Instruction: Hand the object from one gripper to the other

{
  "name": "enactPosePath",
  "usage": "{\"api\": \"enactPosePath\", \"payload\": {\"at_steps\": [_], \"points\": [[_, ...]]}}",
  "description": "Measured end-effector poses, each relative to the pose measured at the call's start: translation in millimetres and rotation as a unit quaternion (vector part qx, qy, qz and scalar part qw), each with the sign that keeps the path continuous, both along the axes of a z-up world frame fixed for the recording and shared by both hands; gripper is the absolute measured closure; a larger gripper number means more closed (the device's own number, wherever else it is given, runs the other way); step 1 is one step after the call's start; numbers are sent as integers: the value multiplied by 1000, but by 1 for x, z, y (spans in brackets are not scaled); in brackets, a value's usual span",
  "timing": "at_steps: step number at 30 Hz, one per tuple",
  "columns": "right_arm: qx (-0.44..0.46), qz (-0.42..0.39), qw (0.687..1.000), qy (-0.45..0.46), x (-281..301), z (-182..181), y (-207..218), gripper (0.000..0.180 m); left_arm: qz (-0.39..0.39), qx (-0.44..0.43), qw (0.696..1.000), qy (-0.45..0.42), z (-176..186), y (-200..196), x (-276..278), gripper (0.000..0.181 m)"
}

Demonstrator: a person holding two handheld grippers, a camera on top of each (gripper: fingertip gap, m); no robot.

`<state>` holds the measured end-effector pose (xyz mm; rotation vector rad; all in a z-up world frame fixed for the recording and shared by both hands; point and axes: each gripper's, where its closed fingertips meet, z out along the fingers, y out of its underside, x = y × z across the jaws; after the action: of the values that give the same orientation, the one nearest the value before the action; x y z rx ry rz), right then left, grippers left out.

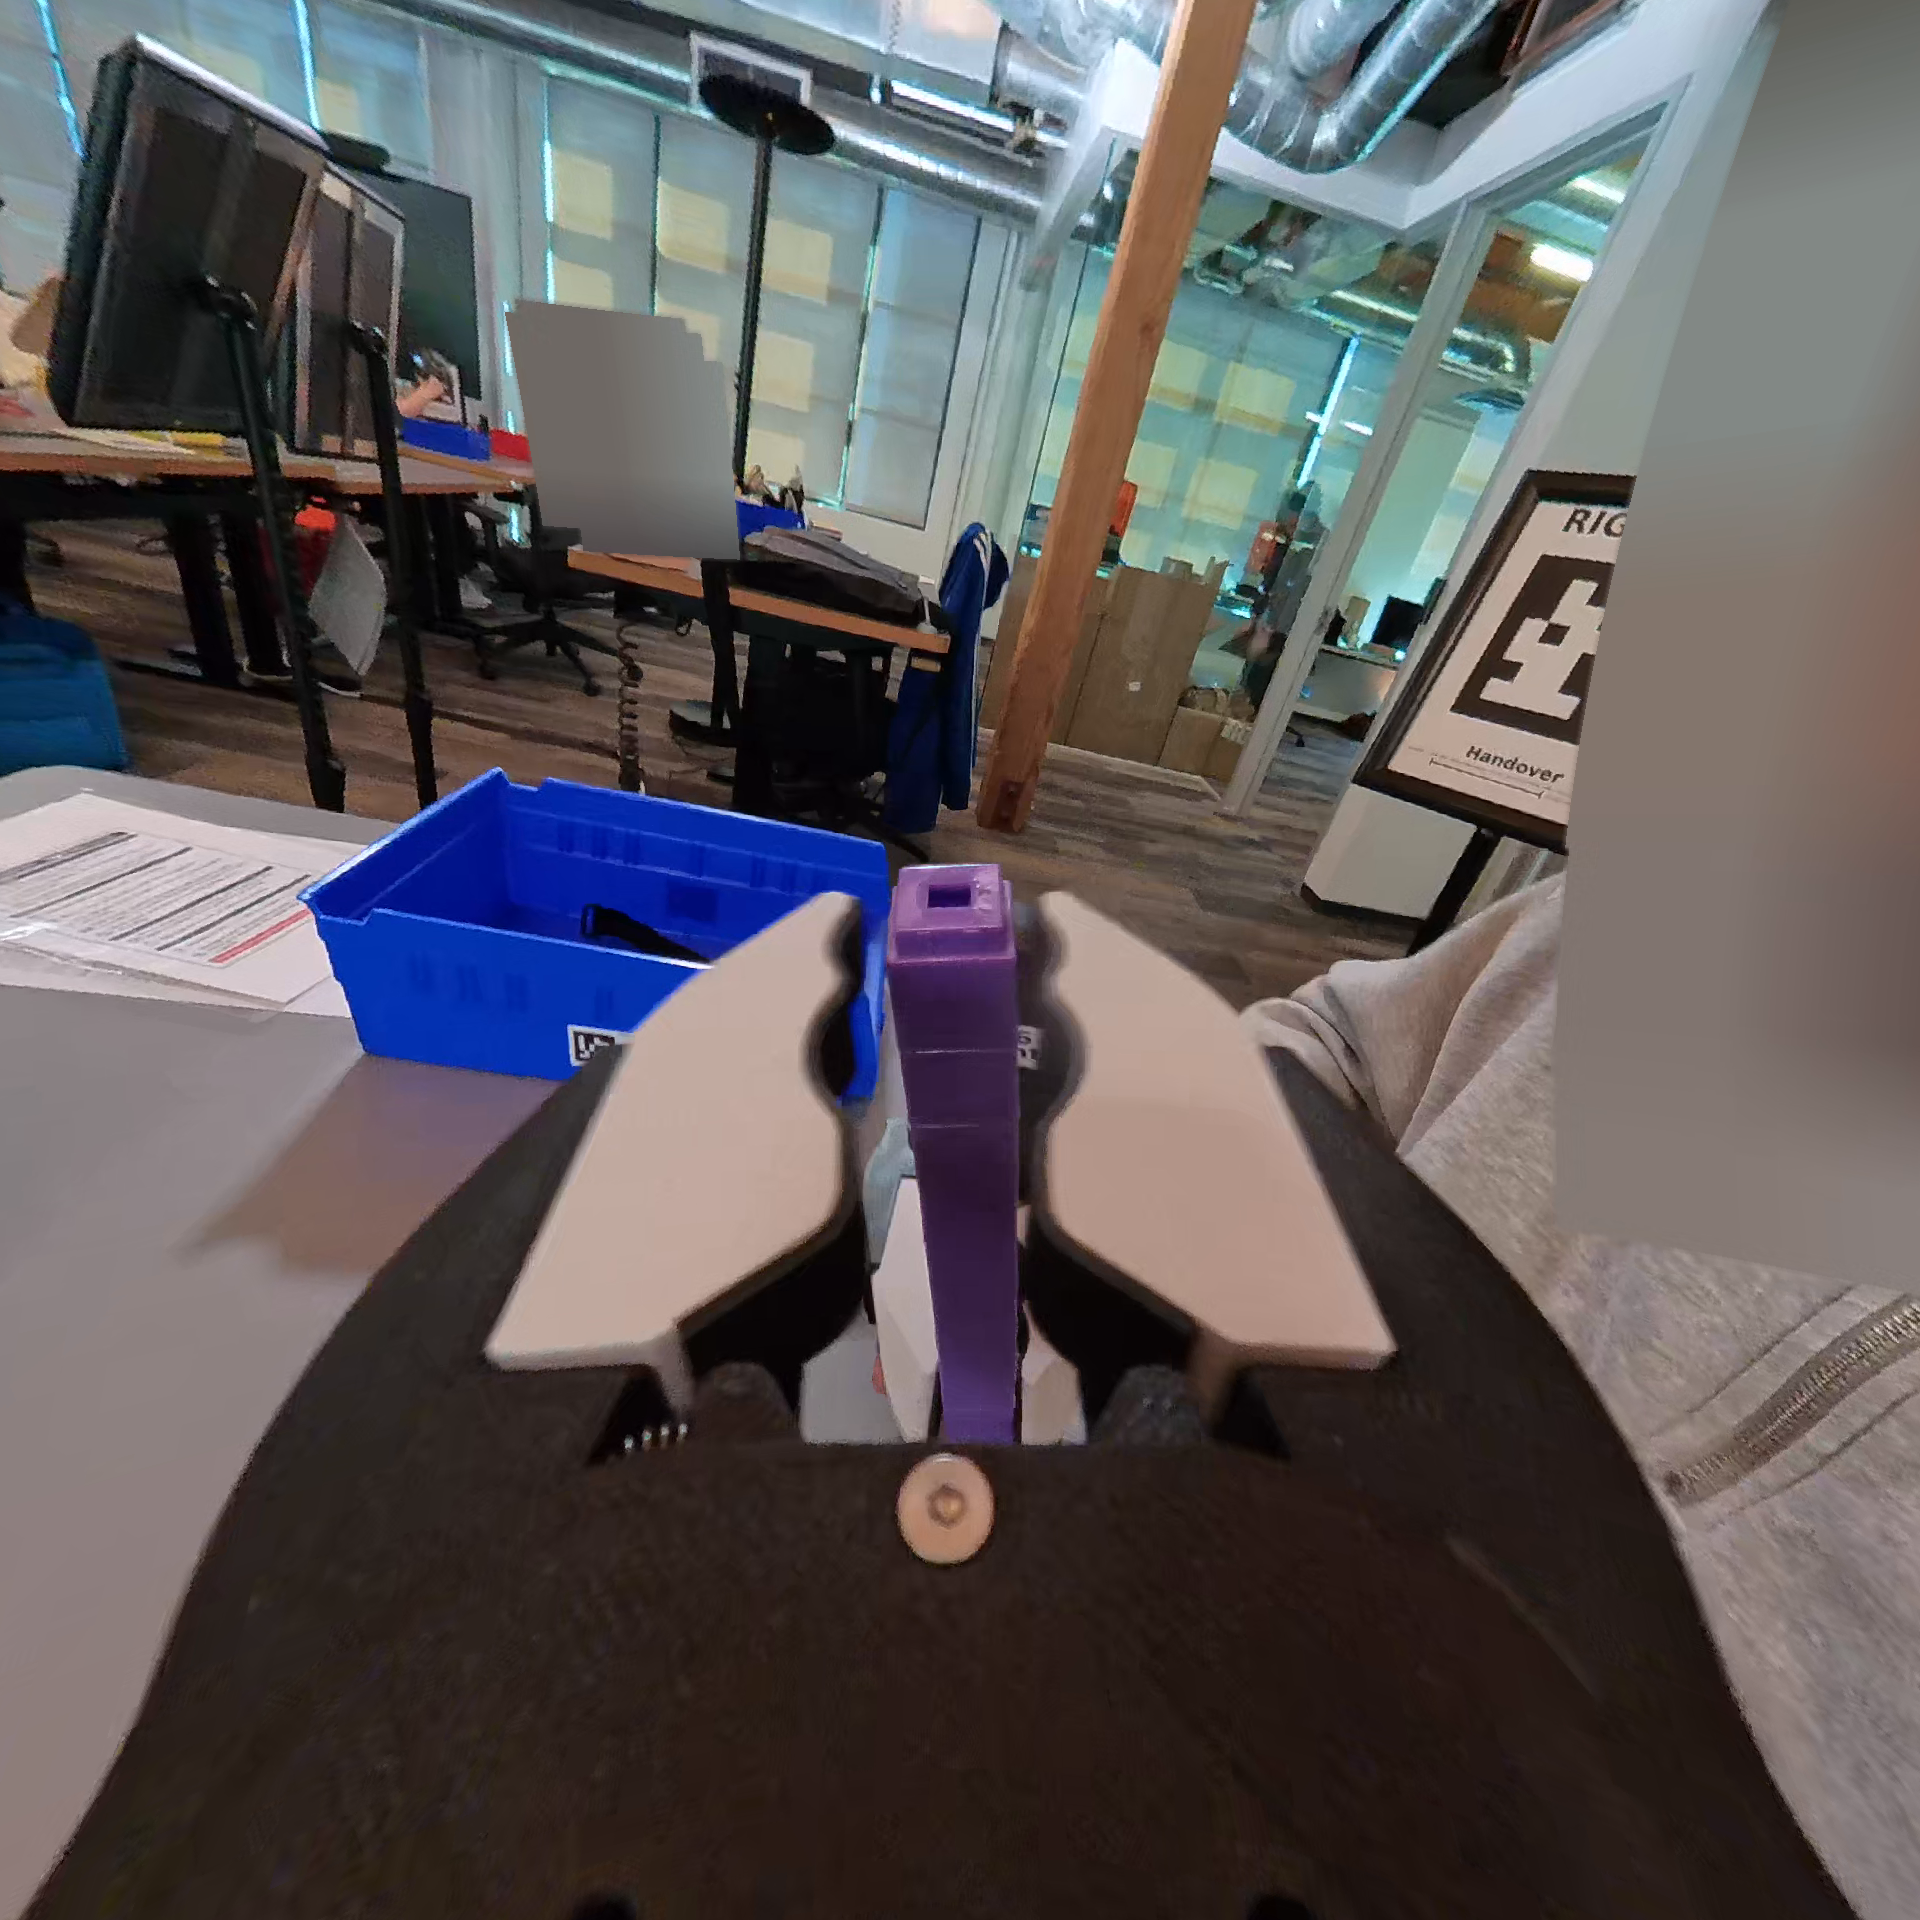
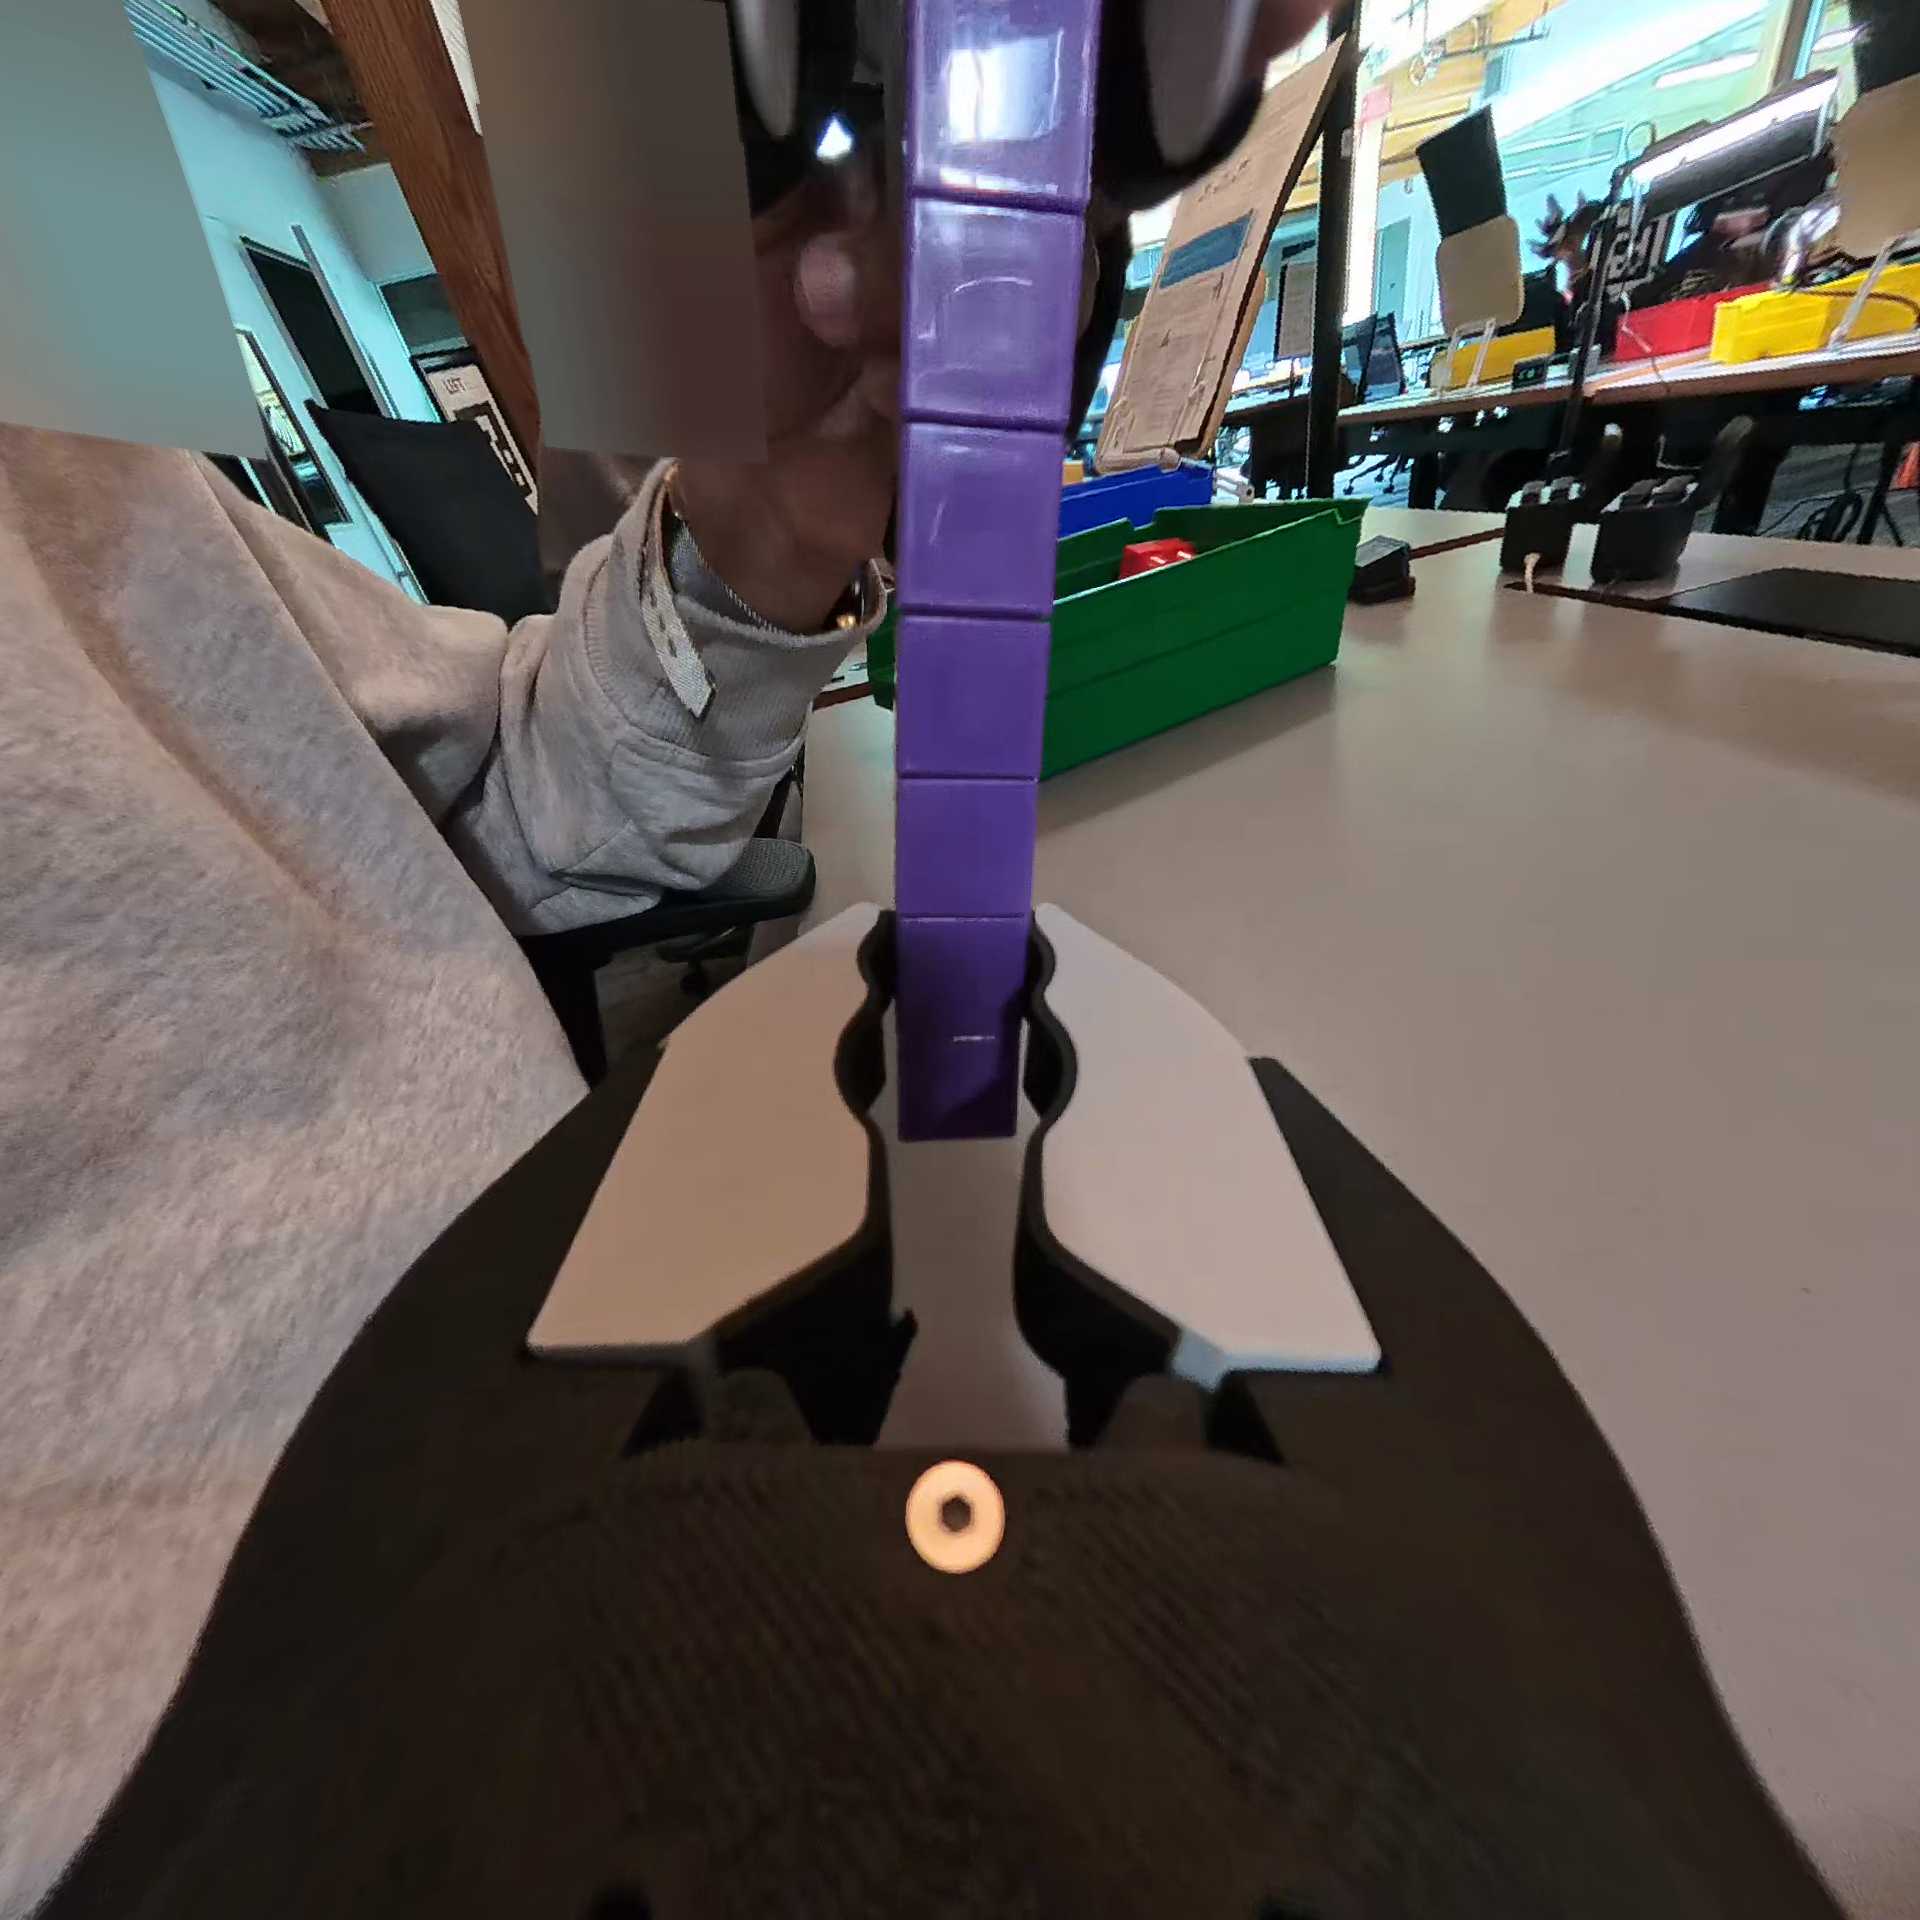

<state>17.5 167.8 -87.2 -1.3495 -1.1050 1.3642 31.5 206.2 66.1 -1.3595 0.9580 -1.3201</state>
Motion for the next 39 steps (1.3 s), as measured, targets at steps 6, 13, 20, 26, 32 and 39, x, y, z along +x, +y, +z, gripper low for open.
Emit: {"api": "enactPosePath", "payload": {"at_steps": [6, 13, 20, 26, 32, 39], "points": [[-20, -13, 999, 39, 9, 10, 3, 157, 38, 7, 999, -5, -18, 8, 5, 86], [-20, -34, 998, 54, 19, 15, 9, 157, -73, -81, 994, 22, -69, -15, 30, 121], [-39, -29, 998, 42, 16, 7, 9, 157, -59, -78, 995, -1, -72, -9, 29, 141], [-54, -25, 998, -5, 9, -10, 8, 157, -54, -83, 995, -10, -69, -5, 25, 140], [-70, -16, 997, -21, 6, -16, 5, 157, -12, -73, 997, -34, -55, 9, 8, 143], [-79, -1, 995, -61, 3, -26, -1, 157, -19, -98, 995, -14, -62, 12, 8, 159]]}}
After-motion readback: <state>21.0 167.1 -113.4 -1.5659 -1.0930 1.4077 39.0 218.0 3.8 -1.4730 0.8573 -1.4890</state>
